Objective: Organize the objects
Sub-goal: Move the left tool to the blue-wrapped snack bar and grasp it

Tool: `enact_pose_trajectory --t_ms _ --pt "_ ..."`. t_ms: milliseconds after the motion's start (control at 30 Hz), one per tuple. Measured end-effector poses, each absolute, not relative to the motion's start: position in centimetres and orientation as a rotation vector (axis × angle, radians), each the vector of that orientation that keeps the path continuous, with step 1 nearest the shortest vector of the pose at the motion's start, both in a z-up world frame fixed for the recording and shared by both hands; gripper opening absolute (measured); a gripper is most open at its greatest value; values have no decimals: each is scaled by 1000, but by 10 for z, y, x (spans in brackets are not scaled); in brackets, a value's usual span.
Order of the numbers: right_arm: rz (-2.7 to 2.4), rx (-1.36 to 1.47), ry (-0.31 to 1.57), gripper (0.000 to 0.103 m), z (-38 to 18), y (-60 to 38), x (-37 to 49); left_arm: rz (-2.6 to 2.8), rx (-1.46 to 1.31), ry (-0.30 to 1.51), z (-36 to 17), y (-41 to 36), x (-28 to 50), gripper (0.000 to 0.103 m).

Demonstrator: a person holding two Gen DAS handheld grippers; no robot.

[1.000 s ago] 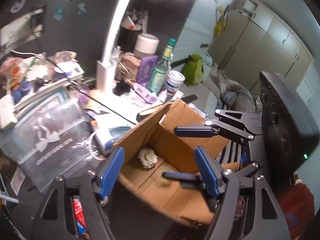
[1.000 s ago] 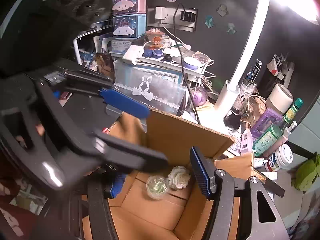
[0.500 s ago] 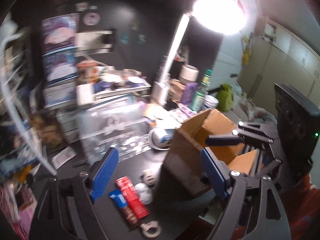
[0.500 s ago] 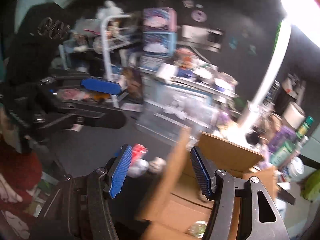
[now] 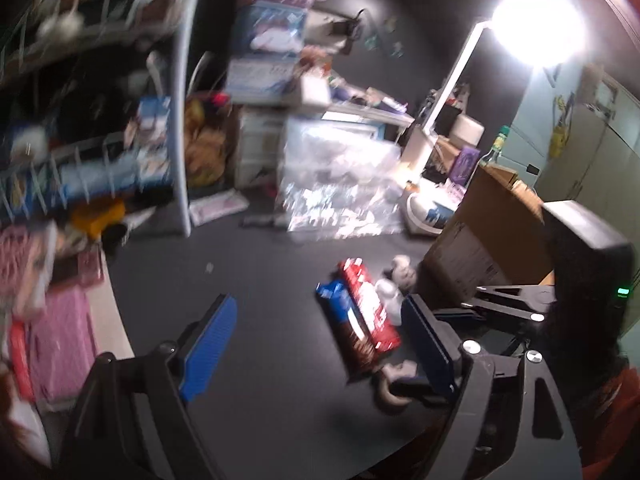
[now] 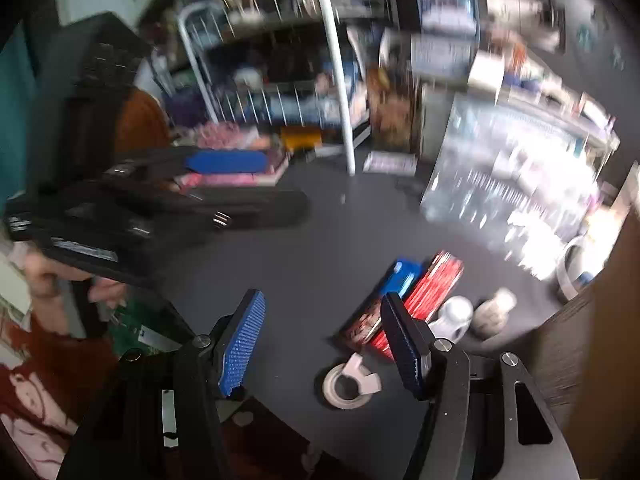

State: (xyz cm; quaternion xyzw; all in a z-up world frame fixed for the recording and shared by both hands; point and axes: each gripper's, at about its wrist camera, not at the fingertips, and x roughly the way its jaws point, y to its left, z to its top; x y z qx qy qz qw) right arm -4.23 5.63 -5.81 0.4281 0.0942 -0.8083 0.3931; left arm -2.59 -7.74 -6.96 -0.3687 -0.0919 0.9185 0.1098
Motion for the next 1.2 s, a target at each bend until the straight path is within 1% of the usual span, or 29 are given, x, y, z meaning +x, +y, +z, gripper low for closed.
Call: enact_pose_trajectory --t_ms 133,267,367,467,700,833,933,967,1033,1100,1167,1200 --pt "-2046 1185 199 57 -97 49 -57 2675 -1125 -370 -94 -88 -16 82" --pt "-2083 1217 223 57 -114 45 -71 2663 -1137 -393 -100 -93 -11 82" --pt "-2093 1232 194 57 -118 46 -80 2667 -1134 -403 -101 -97 -9 82" --pt "-2109 1231 208 57 -118 42 -84 2674 -1131 -410 -101 -101 -8 82" --pt "-2122 1223 282 56 -123 25 -88 2683 -1119 -423 -99 -107 -6 82" --pt "-2165 1233 298 52 -125 26 -90 2690 -1118 -427 -99 -109 -4 82" --pt "-2175 1261 292 52 -127 31 -92 2696 -1118 -423 -98 -110 -3 82" --pt "-2172 1277 283 51 -129 32 -93 2697 -1117 -421 -98 -109 -3 82" --pt "-2180 1290 294 44 -132 34 -92 2696 -1112 -420 -97 -109 -3 82" --pt "-2184 1289 308 41 -134 34 -91 2696 -1109 -417 -97 -108 -3 82" --pt "-2196 1282 343 36 -136 32 -88 2696 -1107 -416 -96 -107 -3 82" --pt "-2208 1272 375 31 -136 30 -86 2697 -1108 -415 -96 -106 -3 82"
